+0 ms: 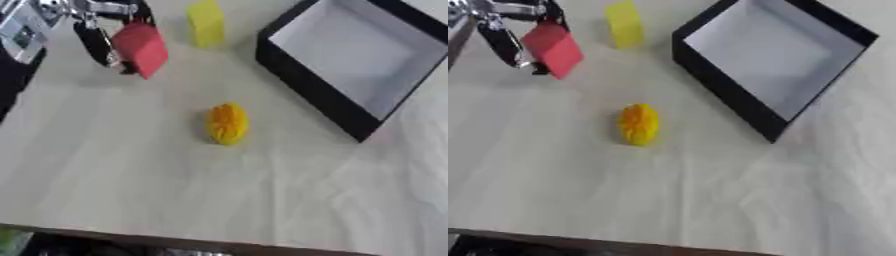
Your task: Pick up objects on the table and place them in the box.
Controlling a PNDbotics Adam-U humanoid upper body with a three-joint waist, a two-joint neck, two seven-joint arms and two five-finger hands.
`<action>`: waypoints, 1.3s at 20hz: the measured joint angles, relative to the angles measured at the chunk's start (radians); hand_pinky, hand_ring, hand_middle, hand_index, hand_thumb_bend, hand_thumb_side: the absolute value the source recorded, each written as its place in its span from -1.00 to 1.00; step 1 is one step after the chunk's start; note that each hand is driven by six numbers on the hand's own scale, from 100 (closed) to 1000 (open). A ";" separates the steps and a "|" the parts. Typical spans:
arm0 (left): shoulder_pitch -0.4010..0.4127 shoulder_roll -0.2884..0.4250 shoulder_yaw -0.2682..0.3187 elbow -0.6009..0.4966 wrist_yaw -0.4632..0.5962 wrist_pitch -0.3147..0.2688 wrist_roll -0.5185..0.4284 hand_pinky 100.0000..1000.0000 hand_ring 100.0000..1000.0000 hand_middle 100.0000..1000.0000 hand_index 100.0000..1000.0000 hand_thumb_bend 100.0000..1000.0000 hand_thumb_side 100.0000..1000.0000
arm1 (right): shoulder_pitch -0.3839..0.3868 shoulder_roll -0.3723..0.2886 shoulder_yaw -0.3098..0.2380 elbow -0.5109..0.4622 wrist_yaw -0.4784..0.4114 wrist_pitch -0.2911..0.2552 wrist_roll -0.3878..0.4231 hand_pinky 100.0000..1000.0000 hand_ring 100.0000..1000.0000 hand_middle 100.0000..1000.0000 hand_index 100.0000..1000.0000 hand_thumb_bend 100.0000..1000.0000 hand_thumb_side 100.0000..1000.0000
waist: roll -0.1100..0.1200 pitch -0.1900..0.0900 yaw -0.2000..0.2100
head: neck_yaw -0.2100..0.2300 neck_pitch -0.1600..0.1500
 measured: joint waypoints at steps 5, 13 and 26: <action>-0.081 -0.106 0.052 -0.077 -0.024 0.049 0.036 0.36 0.35 0.22 0.29 -0.18 -1.00 | -0.029 -0.036 -0.010 0.000 -0.057 -0.040 -0.023 0.89 0.75 0.68 0.78 -1.00 0.05 | 0.000 -0.001 -0.022 | 0.026 0.000; -0.114 -0.345 0.076 0.029 -0.234 -0.019 0.176 0.38 0.37 0.24 0.30 -0.05 -1.00 | -0.104 -0.129 -0.034 0.000 -0.171 -0.117 -0.156 0.91 0.78 0.70 0.76 -1.00 0.02 | 0.001 0.000 -0.072 | 0.078 -0.004; -0.095 -0.532 0.116 0.250 -0.535 -0.159 0.378 0.45 0.45 0.33 0.41 0.07 -1.00 | -0.152 -0.148 -0.031 0.000 -0.171 -0.117 -0.173 0.91 0.74 0.66 0.75 -1.00 0.03 | 0.012 0.013 -0.133 | 0.146 -0.038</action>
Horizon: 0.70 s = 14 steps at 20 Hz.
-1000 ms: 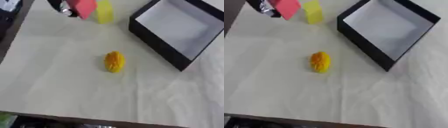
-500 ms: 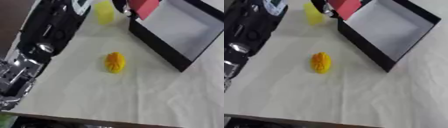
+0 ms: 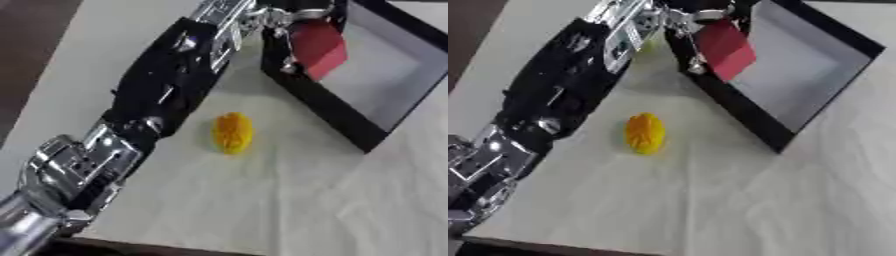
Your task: Pick up objects on the table and place them in the box.
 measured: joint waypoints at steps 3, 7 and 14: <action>0.004 -0.014 0.013 0.028 -0.053 0.004 0.015 0.53 0.58 0.52 0.64 0.31 -0.69 | -0.007 0.000 0.001 0.000 -0.009 0.003 0.001 0.91 0.74 0.66 0.75 -1.00 0.04 | 0.002 0.002 -0.012 | 0.008 -0.004; 0.009 -0.023 0.025 0.045 -0.109 0.026 0.045 0.60 0.68 0.66 0.79 0.58 -0.20 | -0.012 0.001 0.002 0.000 -0.018 0.011 0.007 0.91 0.74 0.66 0.75 -1.00 0.04 | 0.010 0.006 -0.016 | 0.011 -0.007; 0.011 -0.022 0.038 0.049 -0.136 0.046 0.082 0.60 0.68 0.69 0.85 0.60 -0.21 | -0.011 0.001 0.002 0.000 -0.022 0.017 0.009 0.90 0.73 0.65 0.75 -1.00 0.05 | 0.010 0.006 -0.011 | 0.011 -0.006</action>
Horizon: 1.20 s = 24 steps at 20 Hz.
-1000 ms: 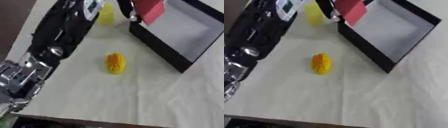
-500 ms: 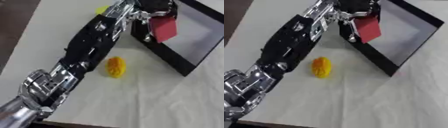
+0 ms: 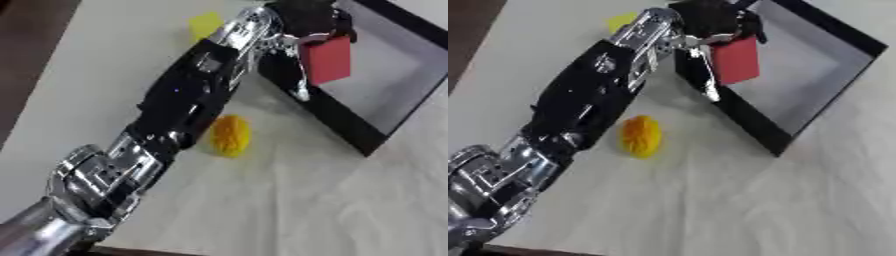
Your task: Pick up objects on the table and place them in the box.
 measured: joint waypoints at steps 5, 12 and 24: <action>-0.009 0.050 0.070 -0.067 0.046 0.048 0.056 0.61 0.63 0.67 0.81 0.42 -0.27 | 0.022 0.000 -0.001 0.000 -0.014 0.000 -0.017 0.90 0.73 0.65 0.75 -1.00 0.05 | 0.000 -0.001 0.018 | -0.016 0.010; -0.025 0.163 0.142 -0.097 0.150 0.098 0.129 0.60 0.61 0.63 0.78 0.34 -0.28 | 0.066 0.002 -0.002 0.000 -0.004 0.003 -0.024 0.90 0.73 0.65 0.75 -1.00 0.05 | 0.000 -0.002 0.046 | -0.043 0.022; -0.037 0.369 0.187 0.034 0.288 0.259 0.020 0.61 0.64 0.64 0.78 0.43 -0.13 | 0.086 0.017 -0.005 0.000 0.035 0.012 -0.022 0.90 0.73 0.64 0.75 -1.00 0.04 | 0.003 -0.004 0.059 | -0.062 0.026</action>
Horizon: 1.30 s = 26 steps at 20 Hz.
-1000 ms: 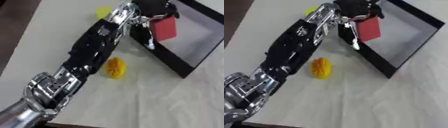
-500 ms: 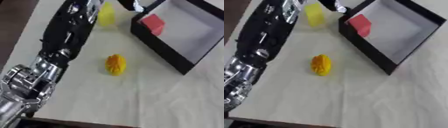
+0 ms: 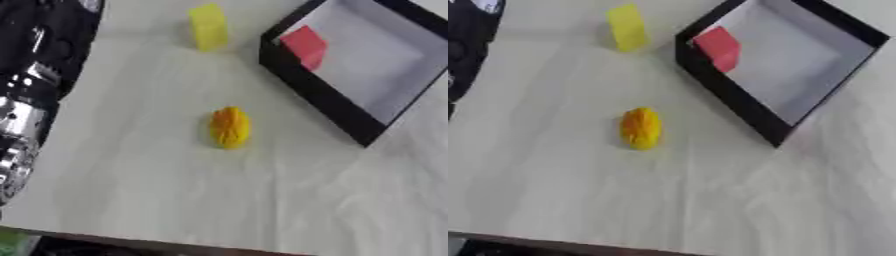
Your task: Pick up objects on the table and place them in the box.
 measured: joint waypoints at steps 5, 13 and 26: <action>0.000 0.000 -0.013 0.010 0.026 0.061 -0.067 0.64 0.66 0.65 0.79 0.43 -0.08 | 0.000 0.001 0.005 0.000 0.006 0.003 0.003 0.90 0.73 0.64 0.75 -1.00 0.04 | 0.000 0.000 -0.001 | 0.000 -0.001; 0.000 0.000 -0.026 0.042 0.070 0.125 -0.186 0.71 0.72 0.70 0.81 0.48 0.01 | -0.002 0.004 0.010 0.000 0.014 0.009 0.009 0.90 0.72 0.64 0.74 -1.00 0.04 | 0.000 0.000 -0.001 | -0.012 -0.053; 0.000 -0.002 -0.031 0.062 -0.001 0.183 -0.379 0.74 0.77 0.73 0.80 0.58 -0.06 | -0.018 0.008 0.021 0.000 0.021 0.018 0.023 0.91 0.72 0.64 0.74 -1.00 0.04 | 0.007 0.001 -0.008 | -0.012 -0.075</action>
